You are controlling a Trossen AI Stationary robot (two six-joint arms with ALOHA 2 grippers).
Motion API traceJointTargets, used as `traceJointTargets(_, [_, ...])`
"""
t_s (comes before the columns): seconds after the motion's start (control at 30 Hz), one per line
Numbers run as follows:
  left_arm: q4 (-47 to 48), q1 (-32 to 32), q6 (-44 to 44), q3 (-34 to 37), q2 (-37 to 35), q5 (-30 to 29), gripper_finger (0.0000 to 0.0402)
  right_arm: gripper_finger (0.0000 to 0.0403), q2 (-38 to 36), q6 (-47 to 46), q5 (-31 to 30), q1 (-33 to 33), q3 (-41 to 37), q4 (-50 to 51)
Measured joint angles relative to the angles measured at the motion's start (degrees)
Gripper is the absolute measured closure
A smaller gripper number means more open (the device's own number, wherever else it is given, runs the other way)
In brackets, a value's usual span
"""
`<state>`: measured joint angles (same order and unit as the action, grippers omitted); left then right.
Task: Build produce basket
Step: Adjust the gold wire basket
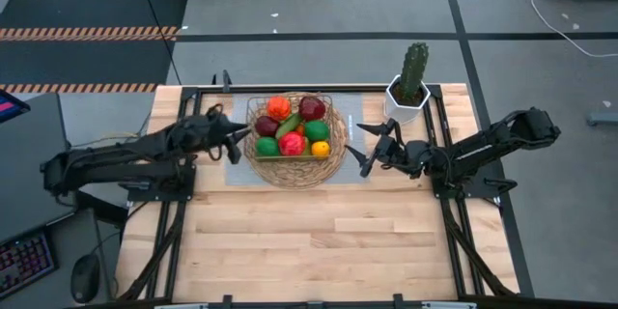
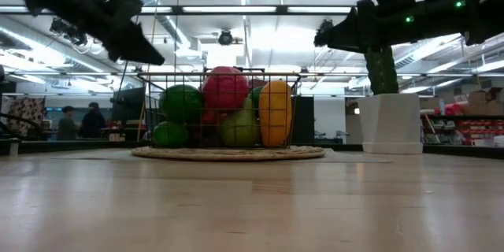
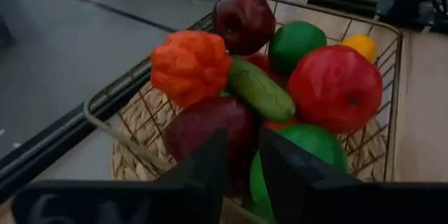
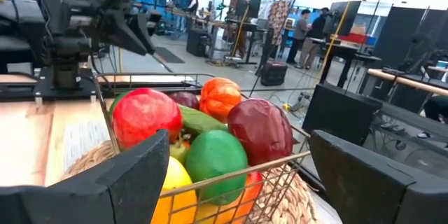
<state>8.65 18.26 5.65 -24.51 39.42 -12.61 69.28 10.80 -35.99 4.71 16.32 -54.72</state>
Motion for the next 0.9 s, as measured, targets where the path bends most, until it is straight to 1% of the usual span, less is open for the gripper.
traceJointTargets(0.1, [-1.80,0.00,1.31,4.27,-4.42,-0.77,0.0310,0.0054,0.00,-0.22,0.00,-0.07,0.00,0.02])
traceJointTargets(0.17, [-1.01,0.02,1.92,5.71,-7.26,-1.81,0.0310,0.0054,0.00,-0.52,-0.15,-0.17,0.00,0.27])
traceJointTargets(0.23, [3.34,-0.03,2.48,6.19,-9.81,-4.77,0.0314,0.0054,0.00,-0.59,-0.28,-0.20,0.00,0.50])
traceJointTargets(0.3, [9.40,0.00,3.21,6.09,-11.01,-9.35,0.0318,0.0054,0.00,-0.71,-0.37,-0.24,0.00,0.82])
traceJointTargets(0.37, [11.88,0.07,4.50,6.35,-11.39,-11.44,0.0323,0.0054,0.00,-0.71,-0.37,-0.38,0.00,0.74])
traceJointTargets(0.53, [6.36,-0.41,6.06,9.09,-10.34,-9.54,0.0335,0.0054,0.00,-1.93,-0.29,-1.32,0.00,0.37])
traceJointTargets(0.67, [1.47,-0.90,6.03,10.86,-8.59,-8.82,0.0346,0.0054,0.00,-3.42,1.17,-1.94,0.00,0.37])
traceJointTargets(0.77, [-0.44,-1.34,6.01,11.08,-6.78,-8.34,0.0354,0.0054,0.00,-3.53,1.49,-1.97,0.00,0.37])
traceJointTargets(0.9, [-7.23,-2.20,5.27,11.08,-4.55,-8.29,0.0365,0.0054,0.00,-3.52,1.50,-1.97,0.00,0.39])
